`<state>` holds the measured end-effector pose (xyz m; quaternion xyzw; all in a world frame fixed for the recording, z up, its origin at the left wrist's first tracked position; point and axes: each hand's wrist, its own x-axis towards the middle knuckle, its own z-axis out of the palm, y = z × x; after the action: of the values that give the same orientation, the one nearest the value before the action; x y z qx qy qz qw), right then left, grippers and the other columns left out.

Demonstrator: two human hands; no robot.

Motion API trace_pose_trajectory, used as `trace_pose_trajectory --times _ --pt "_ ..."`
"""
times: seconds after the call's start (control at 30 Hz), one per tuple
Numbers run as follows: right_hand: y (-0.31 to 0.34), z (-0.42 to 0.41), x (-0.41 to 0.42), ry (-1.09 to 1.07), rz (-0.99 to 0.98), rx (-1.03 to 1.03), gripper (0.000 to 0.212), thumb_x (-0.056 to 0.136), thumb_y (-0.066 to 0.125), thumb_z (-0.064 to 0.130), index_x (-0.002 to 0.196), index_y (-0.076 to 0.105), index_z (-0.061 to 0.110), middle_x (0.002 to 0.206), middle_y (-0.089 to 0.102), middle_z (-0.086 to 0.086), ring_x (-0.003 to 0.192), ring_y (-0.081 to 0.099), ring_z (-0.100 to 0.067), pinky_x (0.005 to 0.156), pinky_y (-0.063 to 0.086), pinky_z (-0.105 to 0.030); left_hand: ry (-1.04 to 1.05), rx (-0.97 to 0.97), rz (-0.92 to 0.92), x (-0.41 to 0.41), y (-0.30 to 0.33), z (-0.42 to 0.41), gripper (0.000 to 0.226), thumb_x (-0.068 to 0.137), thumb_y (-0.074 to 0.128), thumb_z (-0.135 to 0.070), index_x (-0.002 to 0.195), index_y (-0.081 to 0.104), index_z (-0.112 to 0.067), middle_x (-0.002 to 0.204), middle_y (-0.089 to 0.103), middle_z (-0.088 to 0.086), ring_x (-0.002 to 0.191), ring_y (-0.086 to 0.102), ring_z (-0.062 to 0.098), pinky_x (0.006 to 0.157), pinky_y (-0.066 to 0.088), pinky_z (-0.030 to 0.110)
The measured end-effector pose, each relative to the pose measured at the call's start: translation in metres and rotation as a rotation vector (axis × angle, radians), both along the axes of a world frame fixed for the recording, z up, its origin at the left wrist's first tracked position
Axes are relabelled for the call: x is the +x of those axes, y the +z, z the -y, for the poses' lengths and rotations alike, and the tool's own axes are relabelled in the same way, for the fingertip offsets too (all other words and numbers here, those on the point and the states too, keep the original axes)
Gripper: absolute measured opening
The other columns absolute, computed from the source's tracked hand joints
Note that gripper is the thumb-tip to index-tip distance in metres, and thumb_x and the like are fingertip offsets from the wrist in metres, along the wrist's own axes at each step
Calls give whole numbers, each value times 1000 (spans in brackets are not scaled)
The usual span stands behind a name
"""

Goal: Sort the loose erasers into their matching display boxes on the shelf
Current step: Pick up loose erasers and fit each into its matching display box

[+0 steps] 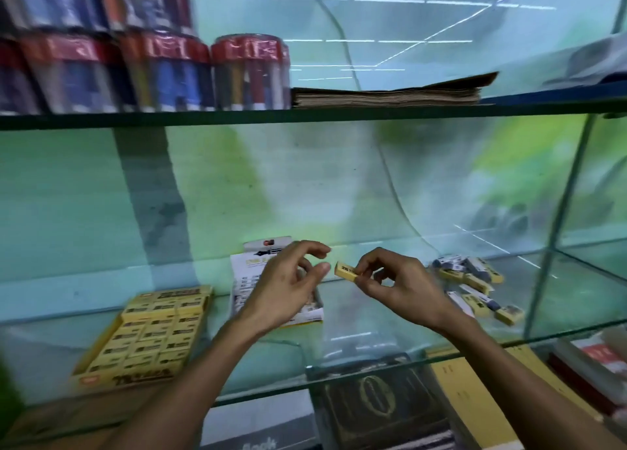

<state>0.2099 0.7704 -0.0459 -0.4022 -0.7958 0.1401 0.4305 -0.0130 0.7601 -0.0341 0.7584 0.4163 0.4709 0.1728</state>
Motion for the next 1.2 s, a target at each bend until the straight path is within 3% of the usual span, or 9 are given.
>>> trace_pose_trajectory --times 0.17,0.37,0.57,0.7,1.2 --pt "1 -6 -55 88 50 -48 12 84 71 21 89 64 30 87 68 9 72 60 -17 68 51 -31 149 -9 76 -67 11 16 9 96 60 -26 102 66 -30 102 67 -14 84 60 2 64 43 9" --pt "1 0 -126 210 110 -39 10 82 71 14 87 67 22 81 65 11 72 58 -2 65 41 -14 258 -26 169 -129 16 34 9 96 60 -27 98 68 -32 94 70 -10 85 66 11 72 53 29" --pt "2 4 -209 271 273 57 11 86 67 25 96 67 24 88 62 10 82 54 -5 74 44 -25 362 -8 288 -177 20 53 12 97 56 -29 101 68 -26 93 69 -5 76 64 8 69 52 28" --pt "1 4 -252 279 367 99 15 86 64 26 101 65 23 103 67 3 97 55 -14 82 46 -31 411 -4 355 -200 21 60 14 99 54 -24 102 67 -20 91 68 -2 69 61 4 62 50 17" --pt "1 4 -303 290 496 146 15 88 62 27 102 64 23 111 64 -1 104 52 -20 86 47 -39 435 -38 401 -227 18 63 12 99 55 -26 102 66 -22 96 68 -5 72 63 4 62 51 18"
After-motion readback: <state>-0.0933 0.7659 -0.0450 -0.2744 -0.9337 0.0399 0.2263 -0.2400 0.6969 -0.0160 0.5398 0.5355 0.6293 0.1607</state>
